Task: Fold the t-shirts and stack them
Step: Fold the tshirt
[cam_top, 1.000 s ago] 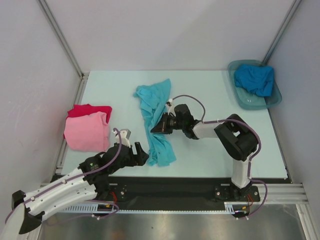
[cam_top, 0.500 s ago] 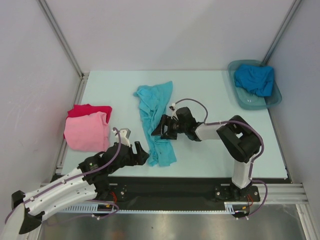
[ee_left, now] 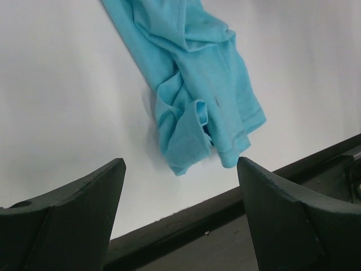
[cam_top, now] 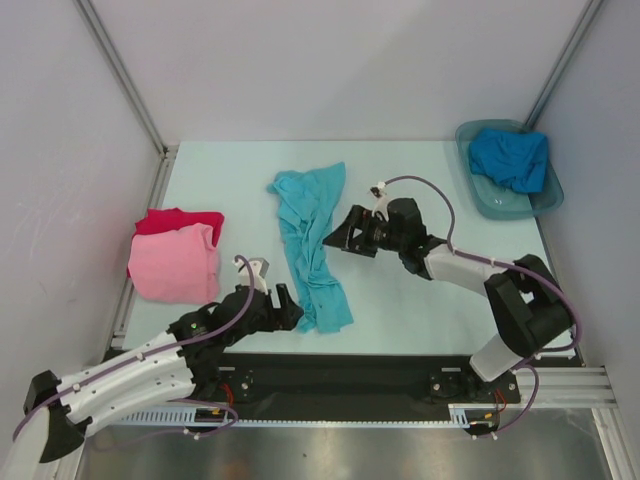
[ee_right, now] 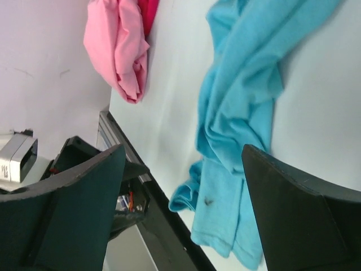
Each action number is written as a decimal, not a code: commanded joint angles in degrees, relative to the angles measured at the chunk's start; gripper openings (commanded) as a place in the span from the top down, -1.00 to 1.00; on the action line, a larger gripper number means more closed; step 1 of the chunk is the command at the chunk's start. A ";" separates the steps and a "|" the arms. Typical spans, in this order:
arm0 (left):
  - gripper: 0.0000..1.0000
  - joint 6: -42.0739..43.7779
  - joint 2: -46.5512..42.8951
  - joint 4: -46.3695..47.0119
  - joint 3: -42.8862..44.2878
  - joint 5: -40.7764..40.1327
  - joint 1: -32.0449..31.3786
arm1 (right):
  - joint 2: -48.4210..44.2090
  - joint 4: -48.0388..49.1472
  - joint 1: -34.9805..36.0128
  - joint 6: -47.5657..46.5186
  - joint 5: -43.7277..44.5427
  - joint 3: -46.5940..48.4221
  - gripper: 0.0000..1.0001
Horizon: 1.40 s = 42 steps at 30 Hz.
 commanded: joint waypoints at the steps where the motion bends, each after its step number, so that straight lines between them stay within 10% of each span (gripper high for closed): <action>1: -0.74 -0.71 1.11 5.13 -2.24 1.64 -0.35 | -5.03 -1.95 -0.72 -1.00 0.37 -6.09 -0.80; 14: -0.74 -0.54 6.29 11.90 -5.14 2.87 -0.35 | -10.23 9.11 0.68 4.00 2.83 -25.95 -0.74; 33: -0.74 -1.07 14.90 23.51 -9.18 4.80 -0.35 | 3.65 27.74 7.19 11.56 2.57 -29.92 -0.30; 42: -0.74 -0.81 16.31 26.93 -9.89 5.24 -0.35 | 6.91 29.95 7.01 12.27 1.60 -28.78 0.75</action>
